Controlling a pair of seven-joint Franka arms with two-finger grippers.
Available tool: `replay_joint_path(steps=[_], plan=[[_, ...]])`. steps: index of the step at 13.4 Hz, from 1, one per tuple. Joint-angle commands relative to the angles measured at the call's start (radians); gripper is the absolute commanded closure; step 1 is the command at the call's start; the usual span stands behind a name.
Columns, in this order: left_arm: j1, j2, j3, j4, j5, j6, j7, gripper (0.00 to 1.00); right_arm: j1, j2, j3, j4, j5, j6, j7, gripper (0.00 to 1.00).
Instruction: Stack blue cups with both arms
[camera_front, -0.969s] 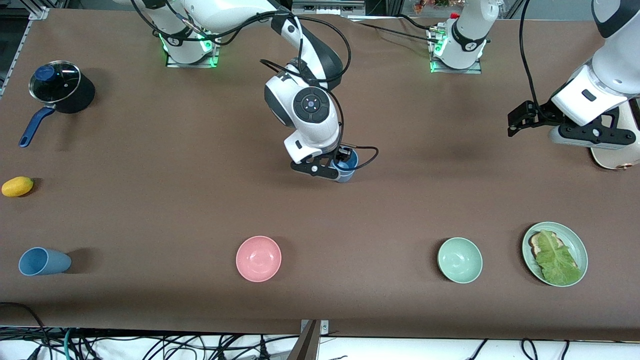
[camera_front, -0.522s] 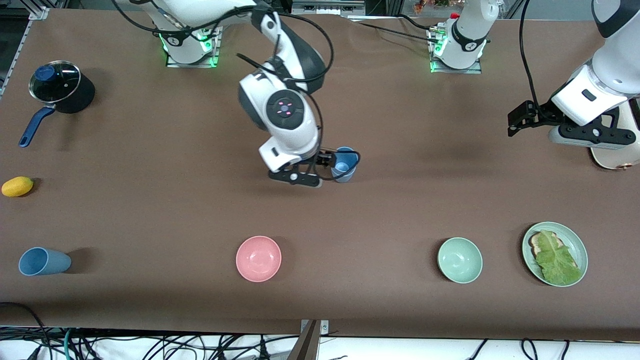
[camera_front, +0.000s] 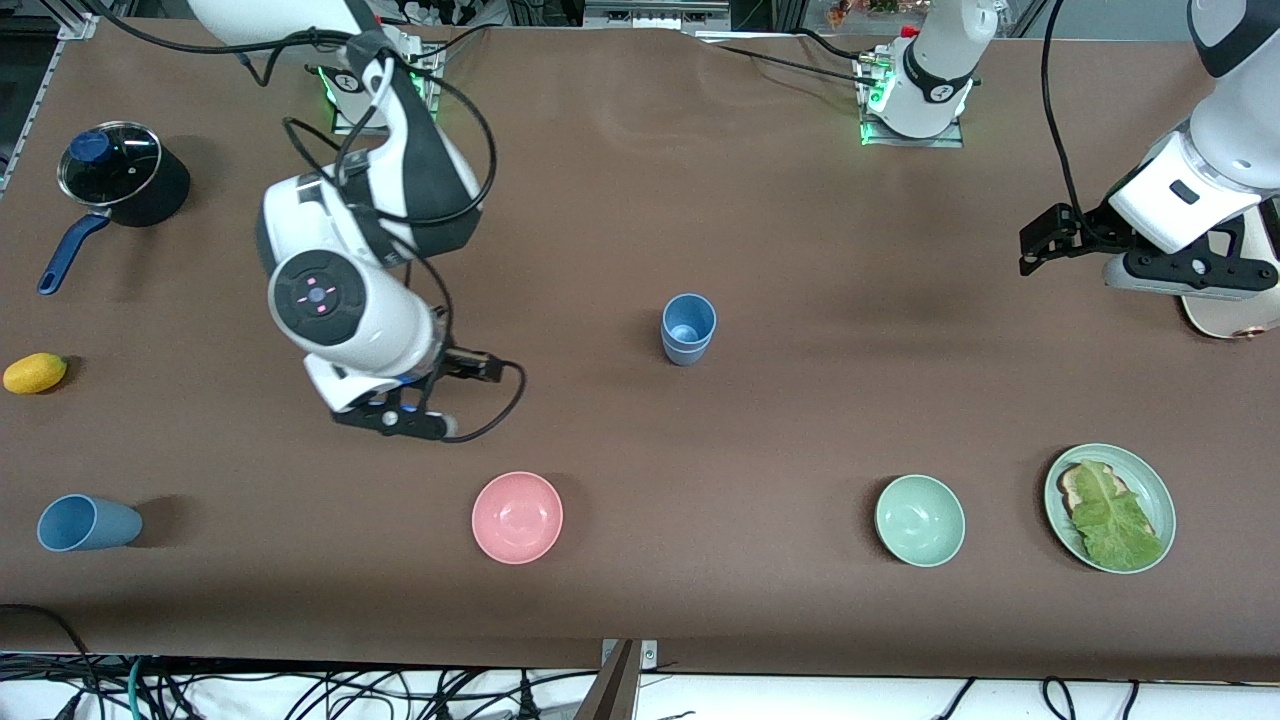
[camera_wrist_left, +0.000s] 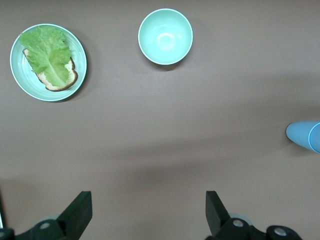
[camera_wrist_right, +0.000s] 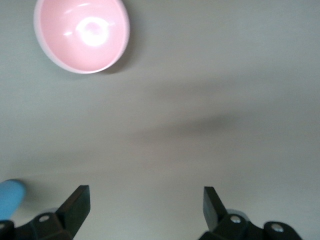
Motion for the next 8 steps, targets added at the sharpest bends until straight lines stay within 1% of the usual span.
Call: replay_joint_path(steps=[1, 3, 5, 7, 8], plan=[[0.001, -0.012, 0.001, -0.015, -0.011, 0.016, 0.000, 0.00, 0.013, -0.020, -0.095, -0.018, -0.006, -0.045, -0.056, 0.00], [0.001, -0.012, 0.001, -0.015, -0.011, 0.016, 0.000, 0.00, 0.012, -0.018, -0.175, -0.018, 0.000, -0.047, -0.103, 0.00], [0.001, -0.014, 0.001, -0.015, -0.011, 0.011, 0.000, 0.00, -0.001, -0.020, -0.233, -0.020, 0.011, -0.088, -0.198, 0.00], [0.001, -0.014, 0.001, -0.015, -0.011, 0.010, 0.000, 0.00, -0.025, -0.039, -0.276, -0.024, 0.038, -0.125, -0.281, 0.00], [0.001, -0.015, 0.001, -0.017, -0.011, 0.010, 0.000, 0.00, -0.039, -0.053, -0.284, -0.027, 0.040, -0.132, -0.333, 0.00]])
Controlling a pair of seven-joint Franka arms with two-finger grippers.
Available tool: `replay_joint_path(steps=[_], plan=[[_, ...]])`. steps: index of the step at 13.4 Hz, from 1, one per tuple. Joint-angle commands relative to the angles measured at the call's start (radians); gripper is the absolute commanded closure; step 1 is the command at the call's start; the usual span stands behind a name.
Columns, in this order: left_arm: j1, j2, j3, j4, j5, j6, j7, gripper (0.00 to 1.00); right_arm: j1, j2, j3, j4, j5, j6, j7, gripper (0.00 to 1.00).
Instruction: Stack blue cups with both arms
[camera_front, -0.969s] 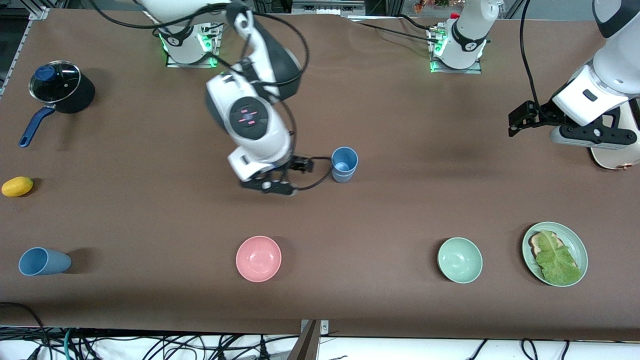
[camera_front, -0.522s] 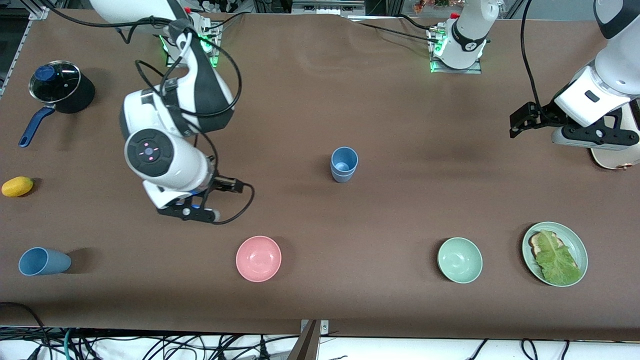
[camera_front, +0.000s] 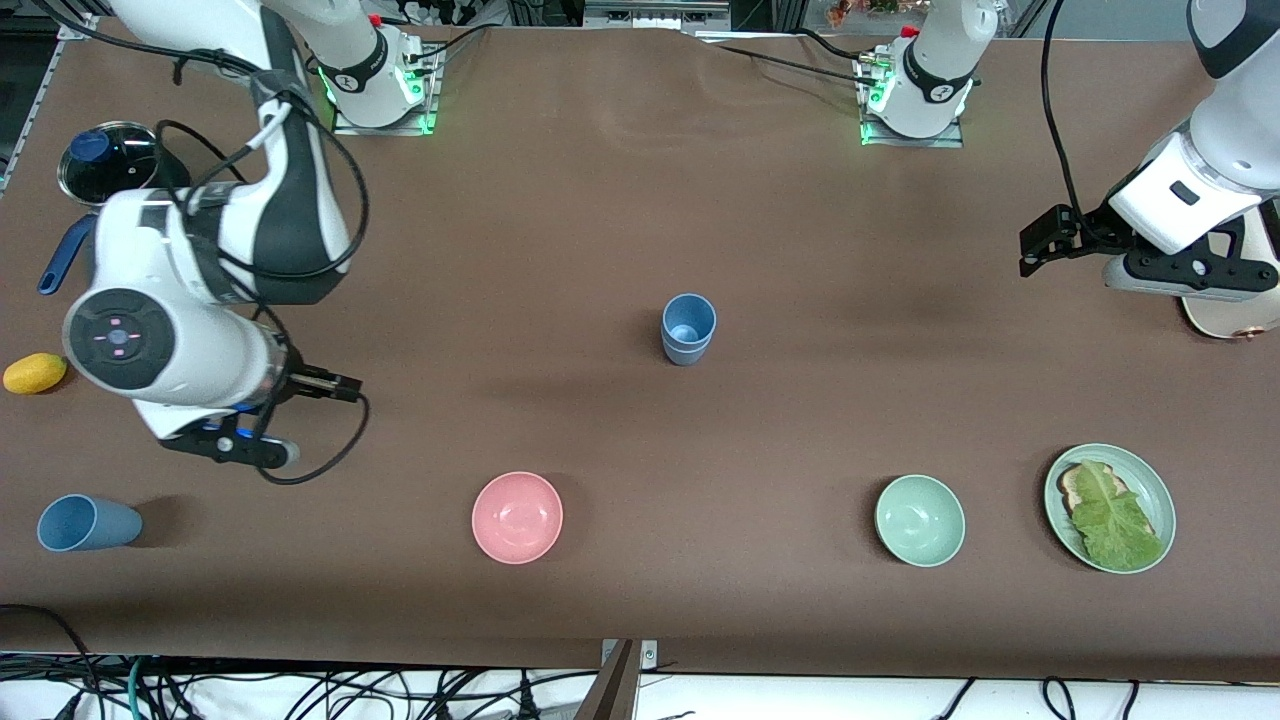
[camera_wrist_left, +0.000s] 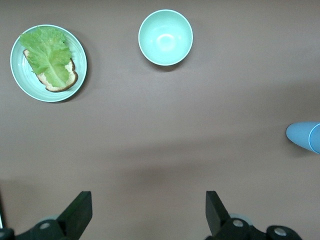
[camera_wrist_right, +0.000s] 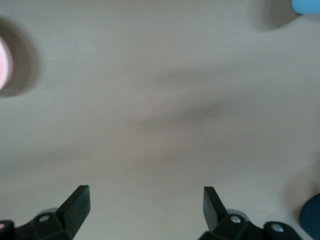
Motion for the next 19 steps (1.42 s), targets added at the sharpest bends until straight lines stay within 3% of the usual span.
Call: replay_joint_path(steps=[1, 5, 6, 7, 10, 11, 12, 16, 19], plan=[[0.001, -0.012, 0.001, -0.015, -0.011, 0.007, 0.000, 0.00, -0.038, -0.051, -0.023, -0.032, 0.023, -0.032, -0.121, 0.00], [0.003, -0.017, 0.006, -0.015, -0.019, 0.003, 0.000, 0.00, -0.086, -0.104, -0.013, -0.043, 0.024, -0.041, -0.155, 0.00], [0.003, -0.017, 0.006, -0.015, -0.019, 0.003, 0.000, 0.00, -0.145, -0.164, 0.050, -0.091, 0.017, -0.024, -0.142, 0.00], [0.003, -0.017, 0.008, -0.013, -0.018, 0.003, 0.000, 0.00, -0.231, -0.240, 0.192, -0.151, -0.014, 0.009, -0.139, 0.00], [0.003, -0.018, 0.008, -0.013, -0.014, 0.002, -0.031, 0.00, -0.438, -0.435, 0.476, -0.393, -0.111, 0.115, -0.053, 0.00], [0.003, -0.018, 0.008, -0.013, -0.014, 0.002, -0.032, 0.00, -0.500, -0.481, 0.558, -0.441, -0.146, 0.121, -0.038, 0.00], [0.001, -0.017, 0.006, -0.010, -0.013, 0.002, -0.029, 0.00, -0.529, -0.509, 0.594, -0.470, -0.166, 0.119, -0.039, 0.00], [-0.003, -0.011, -0.002, 0.005, -0.013, -0.064, -0.031, 0.00, -0.577, -0.635, 0.602, -0.503, -0.155, 0.134, -0.045, 0.00], [-0.003, -0.011, -0.002, 0.005, -0.013, -0.064, -0.032, 0.00, -0.574, -0.655, 0.585, -0.539, -0.120, 0.143, -0.071, 0.00]])
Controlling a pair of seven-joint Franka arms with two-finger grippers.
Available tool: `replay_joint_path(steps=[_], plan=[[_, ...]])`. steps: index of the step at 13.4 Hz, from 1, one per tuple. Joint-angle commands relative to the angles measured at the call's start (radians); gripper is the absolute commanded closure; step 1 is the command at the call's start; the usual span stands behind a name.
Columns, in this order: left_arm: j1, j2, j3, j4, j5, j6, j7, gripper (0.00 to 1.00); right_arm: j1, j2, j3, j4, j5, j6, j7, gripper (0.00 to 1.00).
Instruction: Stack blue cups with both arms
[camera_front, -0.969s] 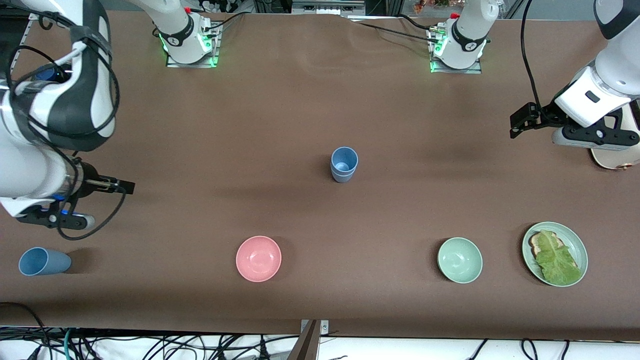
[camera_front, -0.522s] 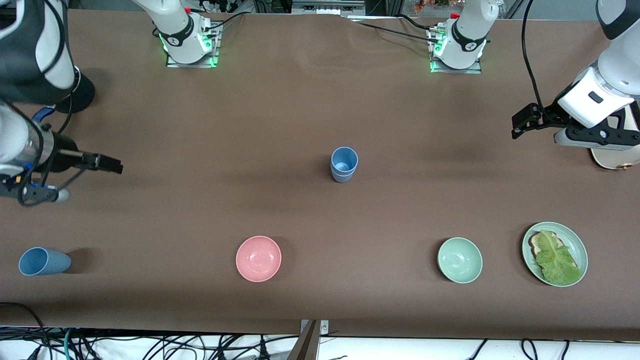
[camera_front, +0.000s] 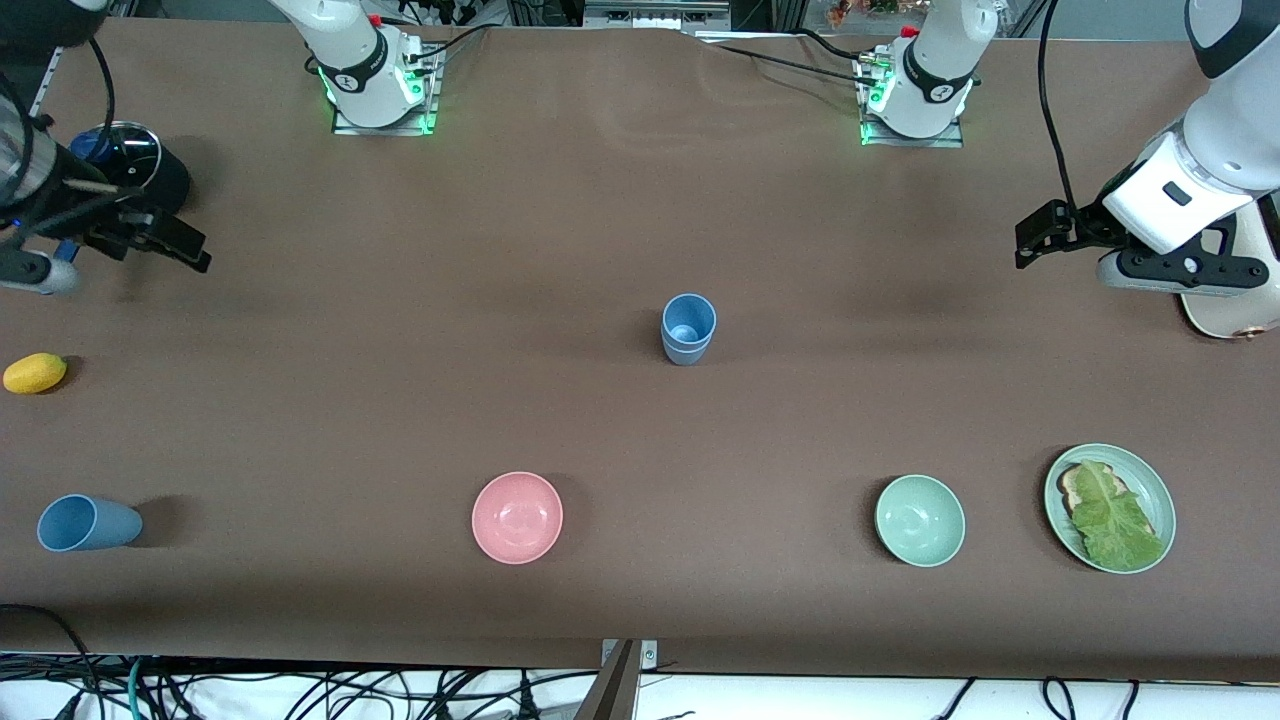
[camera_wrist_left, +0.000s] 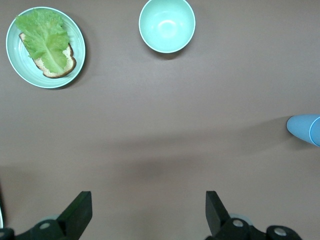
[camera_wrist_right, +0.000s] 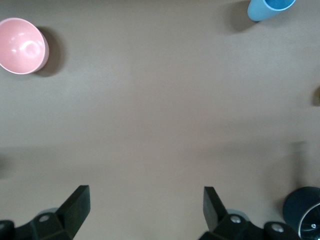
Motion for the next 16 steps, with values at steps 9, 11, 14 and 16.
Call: replay_joint_path(steps=[9, 11, 14, 16], plan=[[-0.003, -0.008, 0.000, 0.005, -0.013, -0.019, -0.006, 0.00, -0.002, -0.036, -0.009, -0.104, 0.024, 0.072, -0.028, 0.00], [-0.003, -0.008, 0.000, 0.005, -0.013, -0.019, -0.006, 0.00, -0.002, -0.038, -0.007, -0.103, 0.024, 0.071, -0.027, 0.00], [-0.001, -0.008, 0.000, 0.005, -0.013, -0.019, -0.006, 0.00, -0.002, -0.036, -0.009, -0.104, 0.024, 0.072, -0.028, 0.00], [-0.001, -0.008, 0.000, 0.005, -0.013, -0.019, -0.006, 0.00, -0.002, -0.036, -0.009, -0.104, 0.024, 0.072, -0.030, 0.00]])
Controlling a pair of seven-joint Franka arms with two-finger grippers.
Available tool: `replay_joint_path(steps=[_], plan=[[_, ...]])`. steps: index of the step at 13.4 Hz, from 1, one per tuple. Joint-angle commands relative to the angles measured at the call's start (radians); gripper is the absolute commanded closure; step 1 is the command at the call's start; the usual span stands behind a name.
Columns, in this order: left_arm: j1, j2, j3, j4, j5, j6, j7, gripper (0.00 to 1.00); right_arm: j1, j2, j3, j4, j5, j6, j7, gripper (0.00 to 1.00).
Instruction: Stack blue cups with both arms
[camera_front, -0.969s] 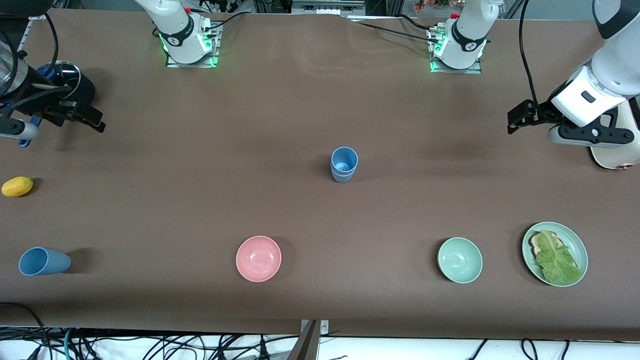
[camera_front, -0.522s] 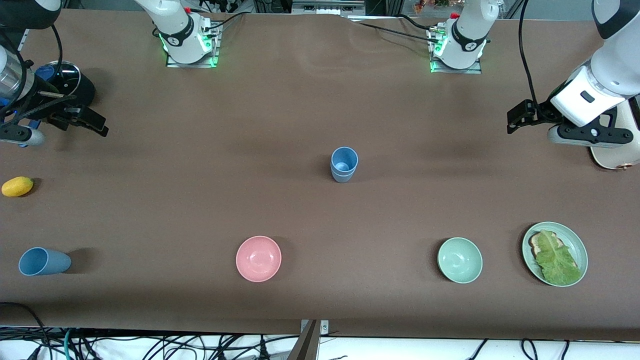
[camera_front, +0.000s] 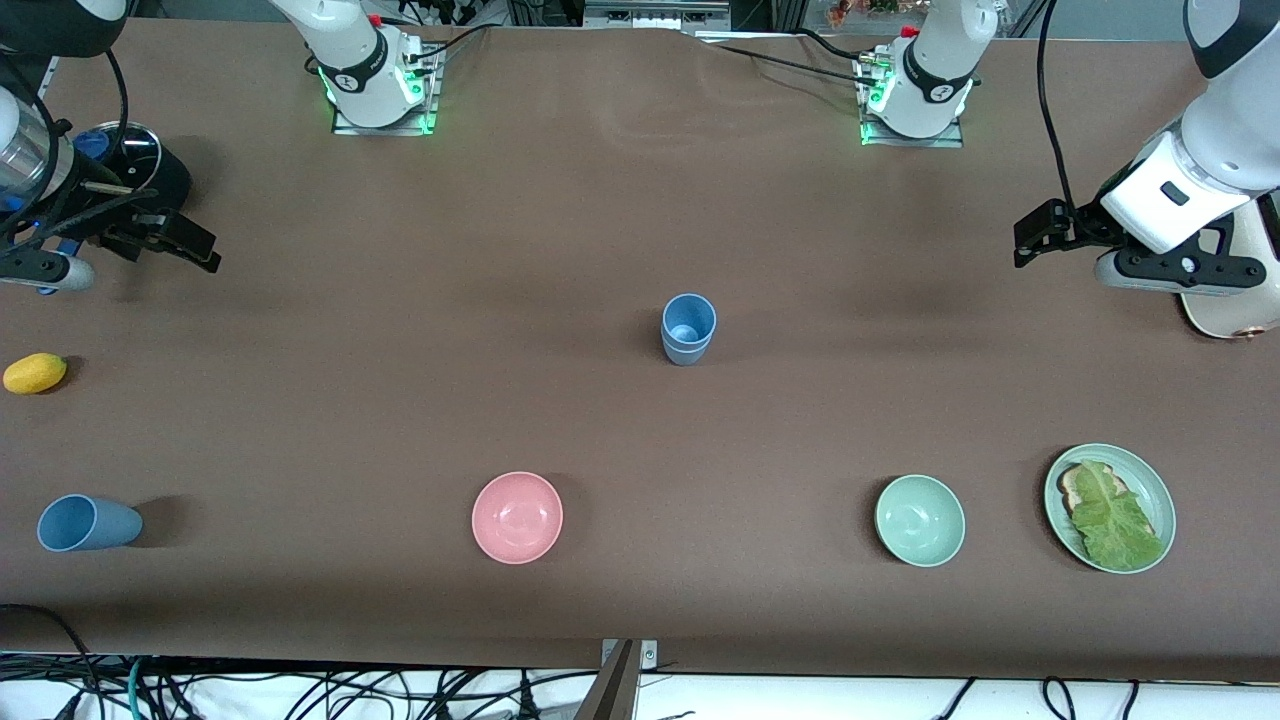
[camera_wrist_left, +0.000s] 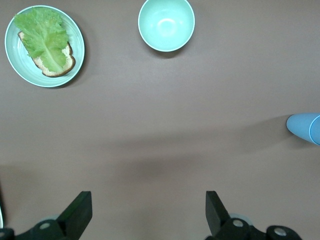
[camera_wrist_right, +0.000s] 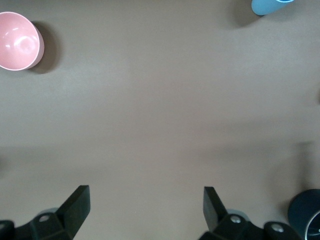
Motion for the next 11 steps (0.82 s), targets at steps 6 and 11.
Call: replay_joint_path(steps=[6, 11], plan=[[0.002, -0.008, 0.000, 0.005, -0.013, -0.015, -0.006, 0.00, -0.002, -0.017, 0.003, -0.011, 0.019, 0.003, -0.008, 0.00], [0.002, -0.010, 0.000, 0.005, -0.013, -0.015, -0.006, 0.00, -0.002, -0.017, 0.003, -0.012, 0.020, 0.003, -0.005, 0.00]])
